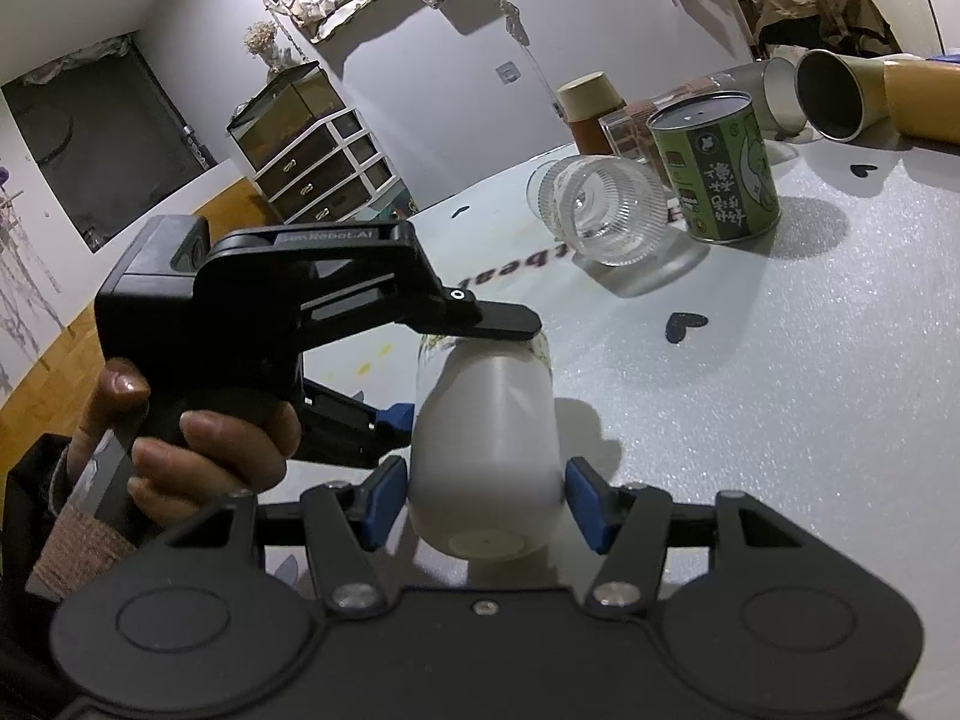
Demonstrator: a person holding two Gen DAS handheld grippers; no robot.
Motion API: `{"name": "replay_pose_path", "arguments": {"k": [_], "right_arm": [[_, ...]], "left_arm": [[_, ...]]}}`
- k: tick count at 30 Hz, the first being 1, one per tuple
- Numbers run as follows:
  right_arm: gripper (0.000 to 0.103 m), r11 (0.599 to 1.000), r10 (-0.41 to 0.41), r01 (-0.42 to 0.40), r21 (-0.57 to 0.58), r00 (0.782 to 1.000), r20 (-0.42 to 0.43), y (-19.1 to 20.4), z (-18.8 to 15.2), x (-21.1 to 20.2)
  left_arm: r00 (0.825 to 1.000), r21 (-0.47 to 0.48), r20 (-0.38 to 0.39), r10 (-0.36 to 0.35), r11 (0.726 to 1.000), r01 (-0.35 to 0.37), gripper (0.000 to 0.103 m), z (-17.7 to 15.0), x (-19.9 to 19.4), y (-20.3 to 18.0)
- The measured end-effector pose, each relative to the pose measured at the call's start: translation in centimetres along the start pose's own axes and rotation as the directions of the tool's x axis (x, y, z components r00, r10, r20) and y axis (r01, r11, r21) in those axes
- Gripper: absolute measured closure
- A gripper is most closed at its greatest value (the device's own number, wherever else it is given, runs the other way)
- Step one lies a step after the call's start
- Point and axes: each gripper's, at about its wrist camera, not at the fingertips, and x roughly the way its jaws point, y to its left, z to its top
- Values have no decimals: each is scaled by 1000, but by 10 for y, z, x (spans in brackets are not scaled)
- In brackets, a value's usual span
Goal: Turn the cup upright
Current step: 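Open the right tool and withdraw while the left tool holds the cup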
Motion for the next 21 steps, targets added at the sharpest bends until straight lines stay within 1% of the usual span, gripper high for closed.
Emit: {"name": "replay_pose_path", "arguments": {"k": [2,5,8,10,11,13,15,17,19,20,21], "right_arm": [[44,1000,7,-7,-1,1000,-7,1,0,1],[43,1000,-11,11,-22,1000,-2,5,2,1],[42,999,-16,16,-39,1000,21,8,6,0],[39,997,-34,36,-61,999,36,12,10,-1],[37,996,-47,50,-74,998,44,15,12,-1],[36,990,-85,92,-107,994,66,21,15,-1],[35,985,-105,115,-128,991,86,25,19,-1],[34,982,-116,130,-137,987,108,29,23,-1],[32,977,-128,148,-151,983,133,34,26,-2],[28,975,-133,155,-159,981,144,36,27,-2],[22,973,-137,163,-167,978,157,39,28,-2]], "left_arm": [[999,82,47,10,997,-14,39,-4,-10,-9],[992,175,122,22,984,-44,39,-9,-24,-18],[980,247,195,38,965,-86,39,-12,-39,-24],[966,289,253,59,948,-134,39,-13,-49,-27],[956,309,286,70,937,-161,39,-13,-54,-28],[929,344,358,92,912,-223,39,-15,-63,-28],[903,360,416,110,891,-275,39,-15,-72,-25],[878,360,463,126,878,-316,39,-12,-82,-18],[849,346,508,144,869,-354,39,-6,-92,-11],[834,336,529,156,864,-375,39,-2,-95,-6],[816,323,552,172,858,-400,39,3,-100,-1]]}}
